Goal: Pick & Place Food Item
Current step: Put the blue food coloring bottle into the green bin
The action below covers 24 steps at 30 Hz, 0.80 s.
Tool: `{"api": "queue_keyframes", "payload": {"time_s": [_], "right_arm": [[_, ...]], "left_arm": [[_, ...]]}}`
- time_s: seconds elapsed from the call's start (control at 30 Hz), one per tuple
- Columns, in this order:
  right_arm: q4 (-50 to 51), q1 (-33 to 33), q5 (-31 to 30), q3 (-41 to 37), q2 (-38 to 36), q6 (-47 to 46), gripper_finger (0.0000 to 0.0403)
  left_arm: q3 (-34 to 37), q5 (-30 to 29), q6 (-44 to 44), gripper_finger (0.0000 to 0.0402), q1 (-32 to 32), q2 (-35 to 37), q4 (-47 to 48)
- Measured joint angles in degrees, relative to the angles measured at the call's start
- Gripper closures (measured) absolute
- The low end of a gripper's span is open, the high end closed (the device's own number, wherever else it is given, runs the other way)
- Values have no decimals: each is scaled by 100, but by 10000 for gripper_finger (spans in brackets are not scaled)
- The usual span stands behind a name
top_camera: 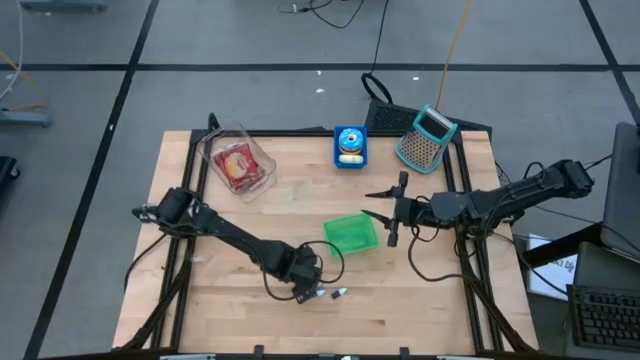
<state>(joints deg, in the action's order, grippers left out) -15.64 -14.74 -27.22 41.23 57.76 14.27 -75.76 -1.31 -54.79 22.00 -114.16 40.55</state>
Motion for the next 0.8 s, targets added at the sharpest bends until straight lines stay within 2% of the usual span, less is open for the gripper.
{"api": "queue_keyframes", "payload": {"time_s": [0.37, 0.67, 0.8], "right_arm": [[1, 0, 0, 0, 2, -6, 238], [4, 0, 0, 0, 2, -6, 238], [4, 0, 0, 0, 2, -6, 238]], "left_arm": [[2, -14, -38, 101, 22, -21, 193], [12, 68, -126, 211, -8, -25, 217], [17, 63, -28, 246, -27, -28, 223]]}}
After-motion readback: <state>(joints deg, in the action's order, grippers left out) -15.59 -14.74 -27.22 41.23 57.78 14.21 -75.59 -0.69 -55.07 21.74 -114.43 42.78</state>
